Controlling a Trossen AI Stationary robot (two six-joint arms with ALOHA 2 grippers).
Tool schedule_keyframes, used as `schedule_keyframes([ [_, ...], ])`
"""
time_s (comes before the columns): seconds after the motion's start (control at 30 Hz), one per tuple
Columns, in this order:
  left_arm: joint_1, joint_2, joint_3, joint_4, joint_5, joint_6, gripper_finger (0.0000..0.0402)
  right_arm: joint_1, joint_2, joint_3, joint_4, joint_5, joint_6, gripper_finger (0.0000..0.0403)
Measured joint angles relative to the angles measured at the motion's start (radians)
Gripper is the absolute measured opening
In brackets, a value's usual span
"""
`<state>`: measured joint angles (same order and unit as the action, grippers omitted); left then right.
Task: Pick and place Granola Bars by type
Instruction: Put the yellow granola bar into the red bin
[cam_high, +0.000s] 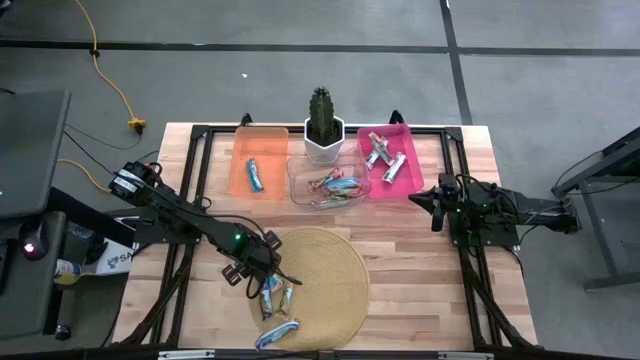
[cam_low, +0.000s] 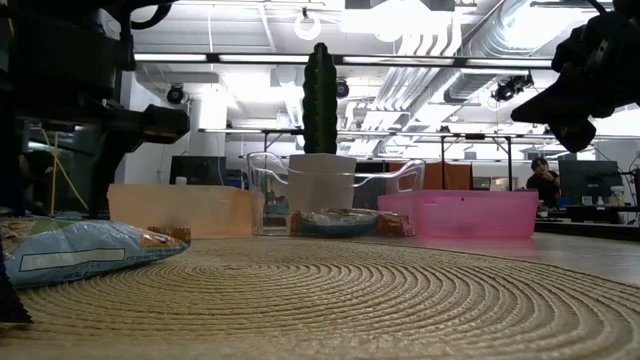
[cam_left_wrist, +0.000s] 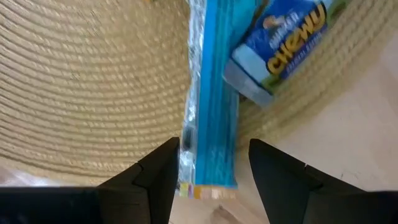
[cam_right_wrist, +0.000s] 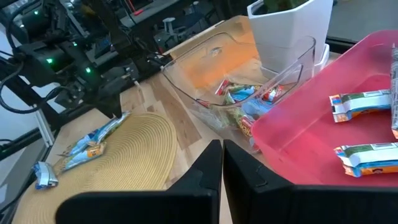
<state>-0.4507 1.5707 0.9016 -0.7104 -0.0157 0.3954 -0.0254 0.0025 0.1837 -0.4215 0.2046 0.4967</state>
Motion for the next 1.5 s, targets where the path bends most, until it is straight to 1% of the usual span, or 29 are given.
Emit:
schedule_keyframes([
  [0.17, 0.000, 0.000, -0.012, 0.052, -0.017, 0.004, 0.0188, 0.000, 0.002, 0.000, 0.000, -0.019, -0.005, 0.0000],
  [0.27, 0.000, 0.000, -0.014, 0.068, -0.044, 0.040, 0.0188, 0.000, 0.004, -0.001, 0.000, -0.047, -0.012, 0.0000],
  [0.37, 0.009, 0.000, -0.014, 0.079, -0.057, 0.066, 0.0188, 0.000, 0.008, -0.002, -0.004, -0.050, -0.025, 0.0000],
  [0.5, 0.036, 0.000, -0.014, 0.082, -0.047, 0.075, 0.0188, 0.000, 0.035, -0.002, -0.007, -0.075, -0.026, 0.0000],
  [0.7, 0.079, 0.000, -0.014, 0.081, -0.023, 0.134, 0.0188, 0.000, 0.117, -0.002, 0.005, -0.103, -0.030, 0.0000],
  [0.9, 0.080, 0.000, -0.014, 0.081, 0.000, 0.219, 0.0188, 0.000, 0.172, -0.002, 0.015, -0.113, -0.028, 0.0000],
  [1.1, 0.080, 0.000, -0.014, 0.081, 0.003, 0.303, 0.0188, 0.000, 0.182, -0.002, 0.017, -0.181, -0.020, 0.0000],
  [1.2, 0.080, 0.000, -0.014, 0.083, 0.008, 0.333, 0.0188, 0.000, 0.182, -0.002, 0.015, -0.195, 0.002, 0.0000],
  [1.5, 0.080, 0.013, -0.014, 0.094, 0.025, 0.392, 0.0188, 0.000, 0.182, -0.002, 0.016, -0.188, 0.001, 0.0001],
])
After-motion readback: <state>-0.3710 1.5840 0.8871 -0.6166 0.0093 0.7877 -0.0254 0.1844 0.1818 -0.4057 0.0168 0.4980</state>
